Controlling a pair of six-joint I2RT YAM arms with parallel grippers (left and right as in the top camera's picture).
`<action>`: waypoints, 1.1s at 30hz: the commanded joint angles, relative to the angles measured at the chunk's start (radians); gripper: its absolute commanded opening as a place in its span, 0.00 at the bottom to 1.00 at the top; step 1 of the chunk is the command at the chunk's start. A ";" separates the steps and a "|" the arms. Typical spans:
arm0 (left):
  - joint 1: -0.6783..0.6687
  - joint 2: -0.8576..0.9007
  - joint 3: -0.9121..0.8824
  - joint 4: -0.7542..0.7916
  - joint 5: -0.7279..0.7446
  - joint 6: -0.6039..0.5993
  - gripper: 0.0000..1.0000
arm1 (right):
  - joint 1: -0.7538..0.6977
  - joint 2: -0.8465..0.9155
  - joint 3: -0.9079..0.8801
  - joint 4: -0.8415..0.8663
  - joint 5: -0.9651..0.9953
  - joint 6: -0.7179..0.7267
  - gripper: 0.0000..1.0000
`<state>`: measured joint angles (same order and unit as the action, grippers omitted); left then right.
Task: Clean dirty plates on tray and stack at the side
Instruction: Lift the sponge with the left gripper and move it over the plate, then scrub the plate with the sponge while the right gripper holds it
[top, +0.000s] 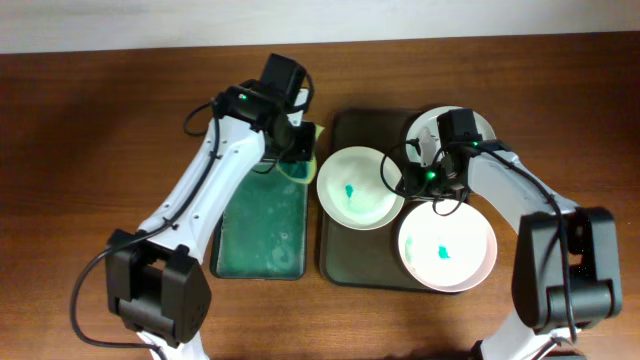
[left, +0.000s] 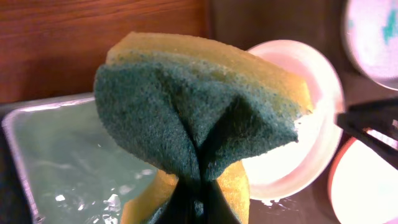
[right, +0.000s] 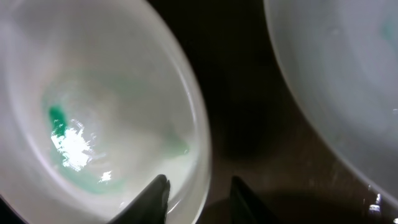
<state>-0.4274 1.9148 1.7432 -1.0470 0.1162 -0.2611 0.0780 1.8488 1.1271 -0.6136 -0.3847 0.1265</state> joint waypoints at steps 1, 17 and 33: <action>-0.058 -0.011 0.012 0.057 0.021 -0.009 0.00 | 0.016 0.030 0.019 0.021 0.004 0.014 0.26; -0.190 0.272 0.012 0.250 0.185 -0.153 0.00 | 0.013 0.020 0.020 -0.050 0.206 0.159 0.04; -0.192 0.423 0.117 -0.042 -0.317 -0.269 0.00 | 0.013 0.020 0.019 -0.057 0.206 0.169 0.04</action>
<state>-0.6567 2.2841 1.8481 -1.0115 0.0769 -0.5030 0.0940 1.8683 1.1492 -0.6613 -0.2169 0.2874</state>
